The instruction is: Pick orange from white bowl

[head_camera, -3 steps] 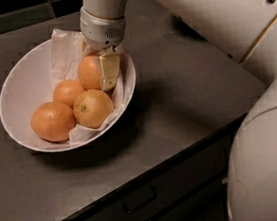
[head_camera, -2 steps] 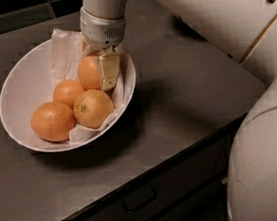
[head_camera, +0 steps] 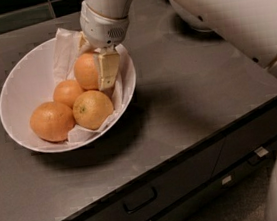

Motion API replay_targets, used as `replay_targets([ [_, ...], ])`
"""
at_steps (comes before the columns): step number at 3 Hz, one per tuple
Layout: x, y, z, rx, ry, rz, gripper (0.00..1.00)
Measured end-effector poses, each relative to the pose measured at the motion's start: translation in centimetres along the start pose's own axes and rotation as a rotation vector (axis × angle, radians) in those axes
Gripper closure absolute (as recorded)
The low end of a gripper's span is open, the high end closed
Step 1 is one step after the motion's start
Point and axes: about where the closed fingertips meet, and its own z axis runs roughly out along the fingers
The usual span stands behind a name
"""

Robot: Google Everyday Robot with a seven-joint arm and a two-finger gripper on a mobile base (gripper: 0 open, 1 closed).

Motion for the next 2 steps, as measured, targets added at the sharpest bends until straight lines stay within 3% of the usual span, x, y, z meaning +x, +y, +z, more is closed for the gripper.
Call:
replay_targets([
  [1, -1.68, 0.30, -2.57, 0.112, 0.006, -0.040, 1.00],
  [2, -1.93, 0.17, -2.92, 0.127, 0.006, -0.042, 1.00],
])
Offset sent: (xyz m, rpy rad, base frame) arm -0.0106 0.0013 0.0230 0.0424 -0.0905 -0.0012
